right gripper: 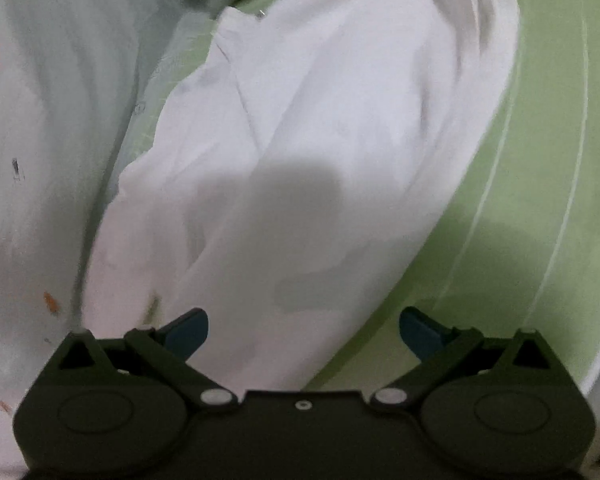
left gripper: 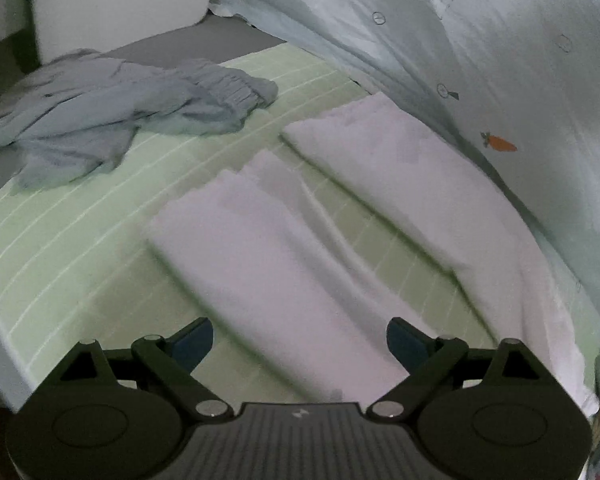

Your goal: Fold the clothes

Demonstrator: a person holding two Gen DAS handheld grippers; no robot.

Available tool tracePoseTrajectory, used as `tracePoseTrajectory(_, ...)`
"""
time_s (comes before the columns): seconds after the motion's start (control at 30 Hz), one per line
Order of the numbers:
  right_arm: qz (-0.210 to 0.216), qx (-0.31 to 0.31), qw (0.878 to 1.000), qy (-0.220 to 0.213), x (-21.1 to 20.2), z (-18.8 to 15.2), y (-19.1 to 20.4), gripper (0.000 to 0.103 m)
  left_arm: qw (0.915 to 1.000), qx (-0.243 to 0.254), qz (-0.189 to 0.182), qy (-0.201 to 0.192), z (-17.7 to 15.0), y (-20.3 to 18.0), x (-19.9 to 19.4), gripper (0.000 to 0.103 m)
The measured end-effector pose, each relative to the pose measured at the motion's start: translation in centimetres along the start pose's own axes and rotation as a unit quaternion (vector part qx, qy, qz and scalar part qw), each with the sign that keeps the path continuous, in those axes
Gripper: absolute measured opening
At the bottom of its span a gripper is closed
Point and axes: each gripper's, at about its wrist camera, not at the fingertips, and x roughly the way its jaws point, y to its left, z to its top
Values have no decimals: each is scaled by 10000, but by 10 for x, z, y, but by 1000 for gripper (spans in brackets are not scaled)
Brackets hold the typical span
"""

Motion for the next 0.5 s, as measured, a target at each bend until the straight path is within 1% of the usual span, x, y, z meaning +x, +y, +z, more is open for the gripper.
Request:
tracePoseTrajectory(0.07, 118, 302, 9995, -42, 7, -16, 6, 103, 9999, -49, -94, 126, 22, 5, 19, 94)
tracePoseTrajectory(0.13, 111, 360, 9992, -166, 14, -30, 17, 103, 9994, -143, -130, 296, 39, 9, 41, 94)
tracePoseTrajectory(0.27, -33, 571, 9978, -348, 24, -47, 34, 103, 9966, -275, -135, 764, 65, 15, 86, 94)
tracePoseTrajectory(0.4, -269, 775, 9949, -578, 30, -54, 47, 103, 9922, -394, -57, 1181, 77, 14, 123, 94)
tracePoseTrajectory(0.47, -400, 781, 9943, -604, 32, -54, 51, 103, 9899, -407, 76, 1355, 78, 13, 135, 92)
tracePoseTrajectory(0.5, -465, 776, 9941, -606, 32, -54, 53, 103, 9892, -334, 183, 1413, 78, 11, 137, 85)
